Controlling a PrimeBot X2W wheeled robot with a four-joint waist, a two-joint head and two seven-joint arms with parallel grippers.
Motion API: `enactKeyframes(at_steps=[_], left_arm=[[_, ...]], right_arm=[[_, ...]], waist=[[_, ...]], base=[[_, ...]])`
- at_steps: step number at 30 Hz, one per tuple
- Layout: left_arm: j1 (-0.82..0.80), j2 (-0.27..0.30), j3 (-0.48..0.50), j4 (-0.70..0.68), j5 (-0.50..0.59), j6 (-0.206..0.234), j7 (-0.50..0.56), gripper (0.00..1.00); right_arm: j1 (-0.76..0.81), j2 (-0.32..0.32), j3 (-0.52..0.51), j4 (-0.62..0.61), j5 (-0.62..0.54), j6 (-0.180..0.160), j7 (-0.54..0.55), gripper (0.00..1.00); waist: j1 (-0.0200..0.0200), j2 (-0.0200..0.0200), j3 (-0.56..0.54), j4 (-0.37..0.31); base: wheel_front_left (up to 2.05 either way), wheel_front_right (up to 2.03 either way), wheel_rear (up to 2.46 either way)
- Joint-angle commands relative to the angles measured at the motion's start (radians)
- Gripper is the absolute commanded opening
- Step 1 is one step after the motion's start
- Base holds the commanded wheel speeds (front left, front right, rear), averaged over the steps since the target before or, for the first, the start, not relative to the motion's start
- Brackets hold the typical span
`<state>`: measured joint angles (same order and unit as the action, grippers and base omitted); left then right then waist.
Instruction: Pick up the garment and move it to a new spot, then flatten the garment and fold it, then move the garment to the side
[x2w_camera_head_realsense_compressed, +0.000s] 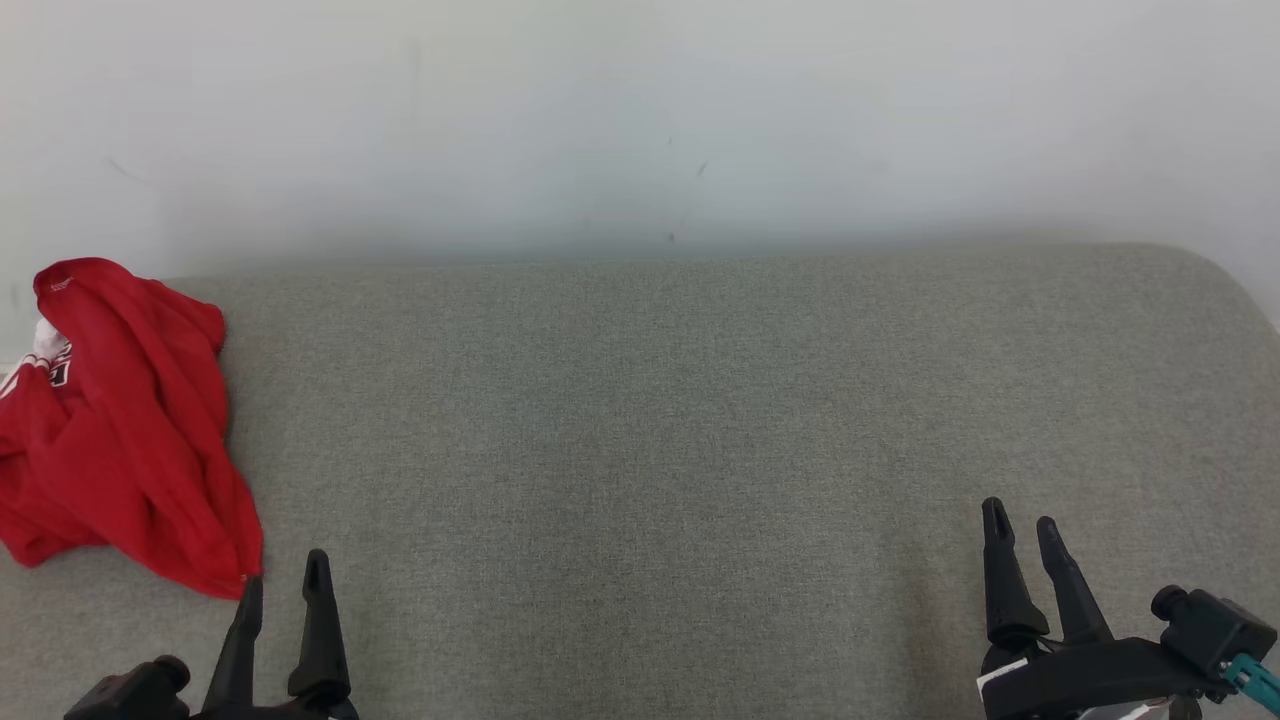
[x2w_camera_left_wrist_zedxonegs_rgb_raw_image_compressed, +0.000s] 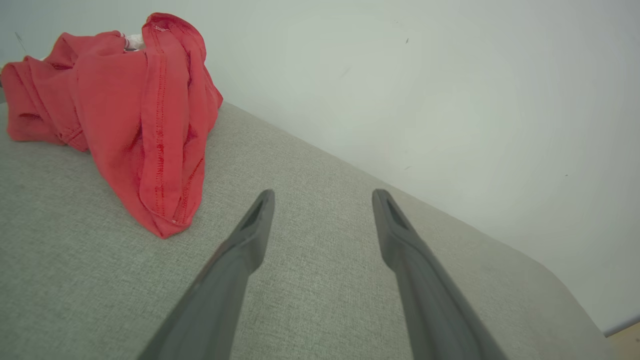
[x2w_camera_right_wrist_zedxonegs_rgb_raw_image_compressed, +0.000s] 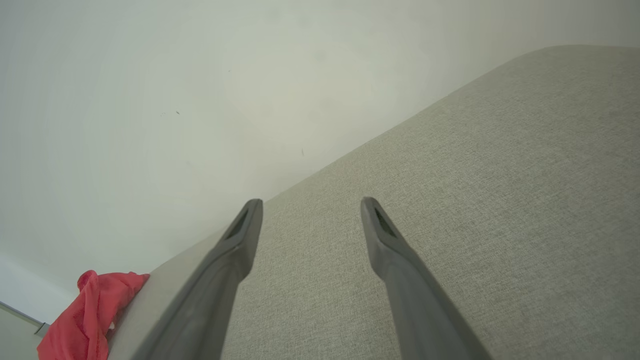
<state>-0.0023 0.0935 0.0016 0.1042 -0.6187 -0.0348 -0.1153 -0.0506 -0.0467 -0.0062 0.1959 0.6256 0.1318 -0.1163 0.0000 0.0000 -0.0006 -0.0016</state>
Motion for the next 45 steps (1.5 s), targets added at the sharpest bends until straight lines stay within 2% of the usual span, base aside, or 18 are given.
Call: enactKeyframes(at_steps=[1,29,45], left_arm=[[-0.004,0.008,-0.002,-0.018,0.021,0.003,-0.009,1.0],[0.015,0.036,-0.022,-0.054,0.311,0.012,-0.082,1.0],[0.025,0.028,-0.009,-0.062,0.413,-0.014,-0.115,1.0]], right_arm=[[-0.001,-0.004,0.001,-0.012,-0.022,-0.001,-0.009,1.0],[0.004,-0.004,0.031,-0.015,-0.33,-0.001,-0.082,1.0],[0.007,-0.005,0.062,-0.005,-0.443,-0.002,-0.114,1.0]], waist=[[0.0,0.0,0.0,0.0],[0.0,0.0,0.001,0.005],[0.0,0.0,-0.002,0.006]], base=[[0.0,0.0,0.0],[0.0,0.0,0.0],[0.0,0.0,0.0]])
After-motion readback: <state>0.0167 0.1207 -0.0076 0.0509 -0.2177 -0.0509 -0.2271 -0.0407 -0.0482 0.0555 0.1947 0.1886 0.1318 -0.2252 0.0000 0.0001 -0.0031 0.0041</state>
